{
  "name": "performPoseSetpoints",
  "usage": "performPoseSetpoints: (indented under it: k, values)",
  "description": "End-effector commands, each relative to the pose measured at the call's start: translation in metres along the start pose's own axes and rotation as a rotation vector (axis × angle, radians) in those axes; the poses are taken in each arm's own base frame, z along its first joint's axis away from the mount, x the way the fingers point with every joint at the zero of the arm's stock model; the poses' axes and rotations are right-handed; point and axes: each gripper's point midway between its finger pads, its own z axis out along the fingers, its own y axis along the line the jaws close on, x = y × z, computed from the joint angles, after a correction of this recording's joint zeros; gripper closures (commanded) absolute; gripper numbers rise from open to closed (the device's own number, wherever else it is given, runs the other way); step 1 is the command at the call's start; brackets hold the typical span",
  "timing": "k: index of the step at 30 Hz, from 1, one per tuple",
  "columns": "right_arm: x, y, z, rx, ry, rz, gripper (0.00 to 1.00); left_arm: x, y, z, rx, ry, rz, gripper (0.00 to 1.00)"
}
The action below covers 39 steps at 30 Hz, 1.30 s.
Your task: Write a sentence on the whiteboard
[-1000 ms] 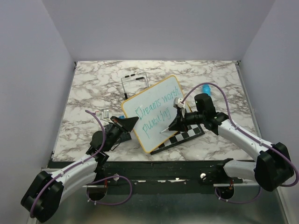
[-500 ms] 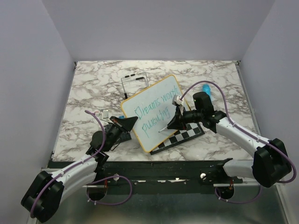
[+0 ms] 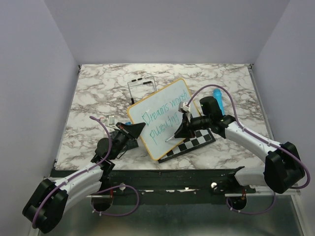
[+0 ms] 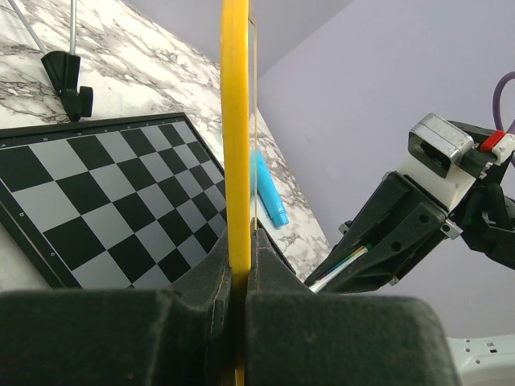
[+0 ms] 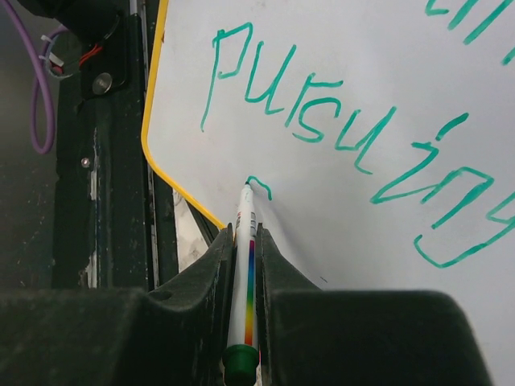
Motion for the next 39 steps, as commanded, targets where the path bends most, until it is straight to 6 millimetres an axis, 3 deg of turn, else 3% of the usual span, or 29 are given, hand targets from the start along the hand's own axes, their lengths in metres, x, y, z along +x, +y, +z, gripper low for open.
performPoseSetpoints:
  k: [1, 12, 19, 26, 32, 37, 39]
  values:
    - [0.007, 0.004, 0.0, -0.015, 0.046, -0.005, 0.99, -0.019, -0.018, 0.0, 0.071, -0.081, 0.014, 1.0]
    - [0.019, -0.012, -0.014, 0.093, 0.102, 0.031, 0.99, -0.019, -0.017, -0.001, 0.068, -0.082, 0.02, 1.0]
    - [0.03, -0.002, -0.012, 0.032, 0.129, 0.062, 0.99, -0.019, -0.018, 0.0, 0.073, -0.086, 0.019, 1.0]
    - [0.018, 0.009, -0.002, -0.024, 0.11, 0.044, 0.99, -0.018, -0.017, -0.001, 0.072, -0.083, 0.02, 1.0]
    - [-0.009, 0.012, 0.005, -0.051, 0.052, 0.026, 0.99, -0.016, -0.015, 0.0, 0.067, -0.077, 0.02, 1.0]
    - [-0.027, 0.012, -0.011, -0.031, -0.006, 0.014, 0.99, -0.015, -0.013, -0.001, 0.061, -0.072, 0.026, 1.0]
    - [-0.024, -0.001, -0.022, 0.019, -0.018, 0.035, 0.99, -0.015, -0.012, -0.002, 0.055, -0.071, 0.027, 1.0]
